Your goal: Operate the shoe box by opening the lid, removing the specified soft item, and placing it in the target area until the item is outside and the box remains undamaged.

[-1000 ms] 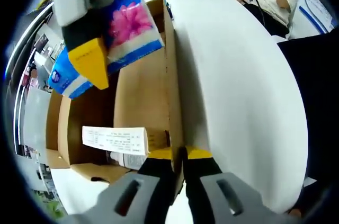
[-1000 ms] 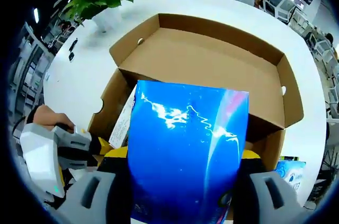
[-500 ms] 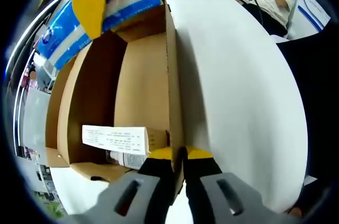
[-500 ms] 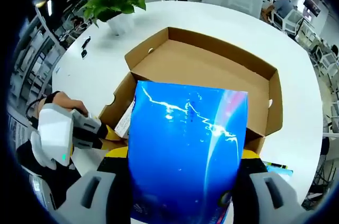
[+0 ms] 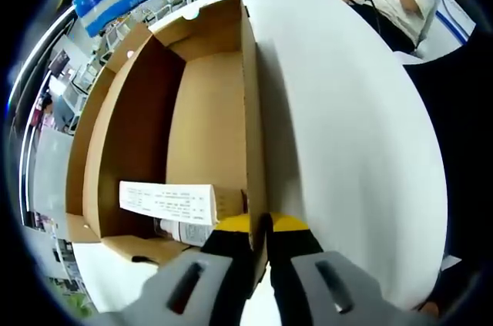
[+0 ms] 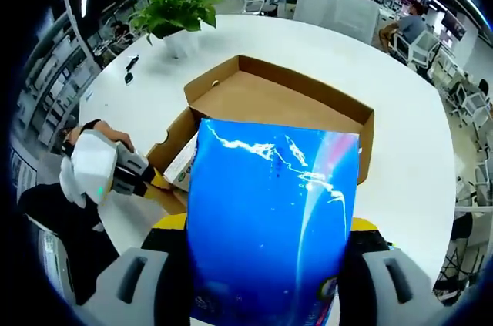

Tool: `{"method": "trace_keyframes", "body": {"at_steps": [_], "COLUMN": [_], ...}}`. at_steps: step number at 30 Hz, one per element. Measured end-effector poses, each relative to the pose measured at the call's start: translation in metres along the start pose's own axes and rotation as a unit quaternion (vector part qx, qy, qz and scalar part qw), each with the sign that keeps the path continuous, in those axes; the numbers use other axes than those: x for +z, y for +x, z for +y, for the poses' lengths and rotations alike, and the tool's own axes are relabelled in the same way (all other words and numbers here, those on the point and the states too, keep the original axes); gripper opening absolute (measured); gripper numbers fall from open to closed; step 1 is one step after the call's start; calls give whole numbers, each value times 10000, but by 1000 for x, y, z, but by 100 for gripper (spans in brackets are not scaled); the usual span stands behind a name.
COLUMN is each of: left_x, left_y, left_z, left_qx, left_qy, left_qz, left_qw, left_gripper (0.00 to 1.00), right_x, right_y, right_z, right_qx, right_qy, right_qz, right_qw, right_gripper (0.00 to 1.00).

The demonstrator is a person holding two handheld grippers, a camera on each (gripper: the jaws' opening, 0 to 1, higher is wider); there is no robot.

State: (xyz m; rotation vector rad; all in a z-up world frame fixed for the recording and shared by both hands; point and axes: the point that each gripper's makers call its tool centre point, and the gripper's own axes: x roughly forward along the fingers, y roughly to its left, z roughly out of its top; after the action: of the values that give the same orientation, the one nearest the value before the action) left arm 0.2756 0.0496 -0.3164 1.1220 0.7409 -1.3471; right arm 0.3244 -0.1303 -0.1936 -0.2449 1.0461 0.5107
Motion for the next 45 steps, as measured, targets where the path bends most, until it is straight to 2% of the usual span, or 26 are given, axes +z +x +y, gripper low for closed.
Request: {"method": "trace_keyframes", "body": {"at_steps": [4,8,17,19,23,31,39,45], "left_x": [1,2,3,3,3,3,3,3], "left_y": [0,-1,-1,-1,-1,-1,-1,-1], "left_z": [-1,-2,-2,-2,-1,1,2,3], "left_qx": [18,8,-7,2,-12,-19,14,30], "left_qy": [-10,-13,-21,-20,-26,-26,-37,-47], "left_qz": [10,10,18,20,14,14,24,23], "left_qw": [10000,10000,10000,10000,10000,10000,10000,10000], "left_gripper": [5,5,5,5,5,5,5,5], "right_x": [-8,-28,-61,-71,-95,-134,-176,-187], "right_y": [-11,-21,-44,-47,-51,-57,-61,-59], "right_z": [-4,-6,-33,-37,-42,-51,-54,-62], "right_qx": [-29,-101,-211,-293,-298,-318,-126,-65], "right_qy": [-95,-165,-191,-528,-417,-553,-956,-940], "right_qz": [-30,48,108,191,228,314,606,525], "right_qw": [9999,9998,9995,9980,9984,9975,9935,9942], "right_gripper": [76,76,75,75,75,75,74,74]}}
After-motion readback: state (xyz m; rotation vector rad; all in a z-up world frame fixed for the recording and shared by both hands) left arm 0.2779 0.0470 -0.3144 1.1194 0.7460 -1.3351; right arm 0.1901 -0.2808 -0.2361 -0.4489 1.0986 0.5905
